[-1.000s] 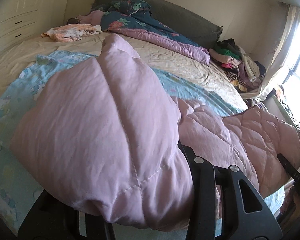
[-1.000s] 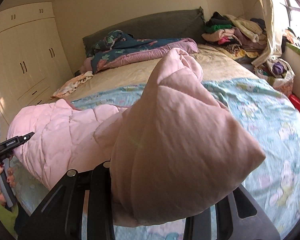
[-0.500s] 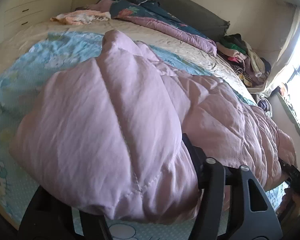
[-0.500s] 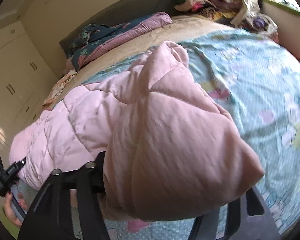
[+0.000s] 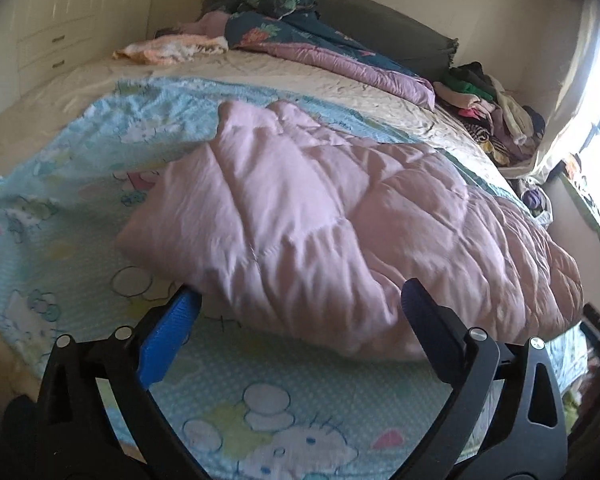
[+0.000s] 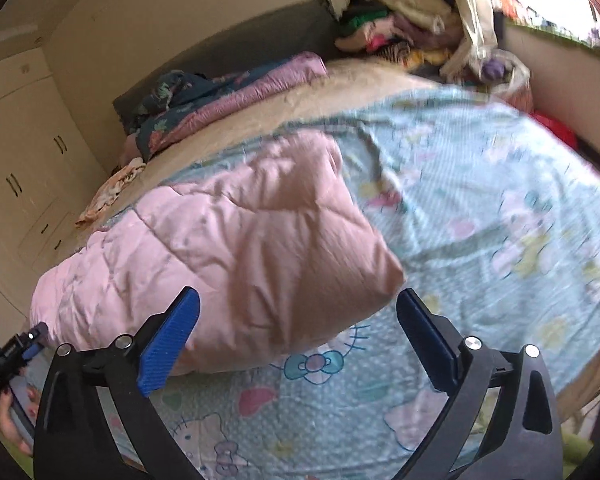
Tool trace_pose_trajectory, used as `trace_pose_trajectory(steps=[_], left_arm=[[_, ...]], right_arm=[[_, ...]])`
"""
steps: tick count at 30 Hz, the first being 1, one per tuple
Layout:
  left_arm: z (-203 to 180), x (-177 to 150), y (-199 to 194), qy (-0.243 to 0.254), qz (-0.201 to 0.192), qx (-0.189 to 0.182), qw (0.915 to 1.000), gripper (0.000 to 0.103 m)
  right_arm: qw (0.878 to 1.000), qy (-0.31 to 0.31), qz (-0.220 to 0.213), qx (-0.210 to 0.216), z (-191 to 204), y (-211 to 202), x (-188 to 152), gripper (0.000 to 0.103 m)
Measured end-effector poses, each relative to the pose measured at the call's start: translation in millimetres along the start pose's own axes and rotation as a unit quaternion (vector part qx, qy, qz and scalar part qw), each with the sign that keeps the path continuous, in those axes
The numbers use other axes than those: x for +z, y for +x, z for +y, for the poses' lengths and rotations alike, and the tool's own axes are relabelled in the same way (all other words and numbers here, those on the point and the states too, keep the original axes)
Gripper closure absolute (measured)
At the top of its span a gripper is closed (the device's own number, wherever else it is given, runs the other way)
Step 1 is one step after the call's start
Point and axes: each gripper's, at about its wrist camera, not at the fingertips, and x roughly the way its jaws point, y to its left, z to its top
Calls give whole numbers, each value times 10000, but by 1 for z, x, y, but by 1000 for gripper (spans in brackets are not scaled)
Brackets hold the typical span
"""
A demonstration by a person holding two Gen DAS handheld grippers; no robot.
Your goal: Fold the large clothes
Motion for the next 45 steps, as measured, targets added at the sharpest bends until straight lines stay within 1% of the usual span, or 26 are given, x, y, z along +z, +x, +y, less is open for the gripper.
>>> trace_pose_trajectory(steps=[2, 10, 12, 15, 18, 24, 26, 29, 34, 36, 45], left_arm=[[-6, -2, -12, 121, -117, 41, 9999, 9], [-37, -6, -49, 502, -409, -93, 9979, 9], [-46, -9, -55, 607, -443, -112, 9971, 9], [-56, -18, -63, 750, -500, -96, 9959, 9], [-66, -30, -67, 844, -474, -178, 9951, 9], [-85, -55, -66, 1061, -334, -251, 9935, 9], [-87, -59, -67, 1054, -342, -336, 9933, 9], [-88, -59, -65, 1119, -343, -293, 9927, 9], [-88, -60, -64, 1118, -363, -281, 9927, 9], [-87, -60, -64, 1103, -371, -220, 9930, 9], [-85, -59, -65, 1101, -369, -210, 9930, 9]], right_arm=[[9998, -144, -128, 19, 4, -15, -1, 4], [9963, -726, -453, 101, 40, -64, -9, 4], [9950, -861, -498, 78, 51, -73, -14, 4], [9936, -1035, -451, 43, 64, -78, -21, 4], [9936, -1070, -356, 17, 75, -80, -33, 4], [9929, -1178, -98, 127, 94, -69, -58, 4], [9927, -1189, -36, 200, 99, -64, -65, 4], [9911, -1305, 11, 263, 107, -59, -72, 4], [9895, -1407, 17, 319, 112, -59, -72, 4], [9895, -1407, 3, 317, 113, -60, -72, 4], [9897, -1397, -7, 302, 112, -61, -69, 4]])
